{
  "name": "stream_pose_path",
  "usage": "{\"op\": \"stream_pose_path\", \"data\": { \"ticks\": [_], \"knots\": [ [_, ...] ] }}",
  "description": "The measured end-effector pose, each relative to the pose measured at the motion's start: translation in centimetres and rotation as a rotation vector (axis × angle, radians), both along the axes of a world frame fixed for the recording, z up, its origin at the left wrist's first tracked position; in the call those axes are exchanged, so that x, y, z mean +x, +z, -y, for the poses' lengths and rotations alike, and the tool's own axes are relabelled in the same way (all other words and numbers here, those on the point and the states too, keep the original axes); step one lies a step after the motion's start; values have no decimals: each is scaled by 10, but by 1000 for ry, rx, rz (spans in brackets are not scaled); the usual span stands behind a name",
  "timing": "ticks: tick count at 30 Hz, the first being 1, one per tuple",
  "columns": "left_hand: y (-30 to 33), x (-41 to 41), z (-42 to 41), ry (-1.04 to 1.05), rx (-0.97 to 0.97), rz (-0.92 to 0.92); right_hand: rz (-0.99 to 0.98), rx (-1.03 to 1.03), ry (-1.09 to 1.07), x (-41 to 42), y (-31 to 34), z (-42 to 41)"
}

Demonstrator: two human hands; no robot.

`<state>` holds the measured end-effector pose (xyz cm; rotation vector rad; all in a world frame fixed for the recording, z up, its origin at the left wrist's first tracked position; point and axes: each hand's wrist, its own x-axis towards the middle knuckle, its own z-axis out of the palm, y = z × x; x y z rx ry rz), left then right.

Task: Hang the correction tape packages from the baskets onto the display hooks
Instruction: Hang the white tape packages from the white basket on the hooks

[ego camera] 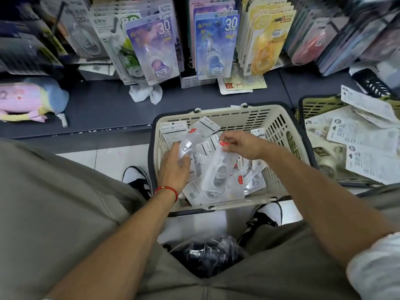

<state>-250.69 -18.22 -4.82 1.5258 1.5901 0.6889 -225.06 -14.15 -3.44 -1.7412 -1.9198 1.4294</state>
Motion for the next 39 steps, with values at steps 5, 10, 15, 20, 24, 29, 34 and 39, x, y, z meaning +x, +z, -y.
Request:
{"op": "stream_pose_path", "data": {
  "ticks": [5,10,15,20,24,29,34,39],
  "knots": [
    [-7,10,11,4,-431,295,-134,68,-144,-24,-5,9],
    [-23,7,15,-12,-512,397,-27,180,-435,-32,-31,28],
    [-21,-3,6,115,-471,318,622,-205,-34,6,-69,62],
    [-17,-4,8,56,-403,294,292,-220,-82,7,-73,60],
    [-13,-3,6,76,-281,238,-82,-203,-157,17,-25,30],
    [-4,1,-3,133,-369,392,-275,-74,-213,4,19,5],
    [-2,8,9,82,-664,658,-183,243,-423,-48,2,7],
    [-10,-2,6,249,-549,543,96,182,-548,-52,-39,22]
  ]
}}
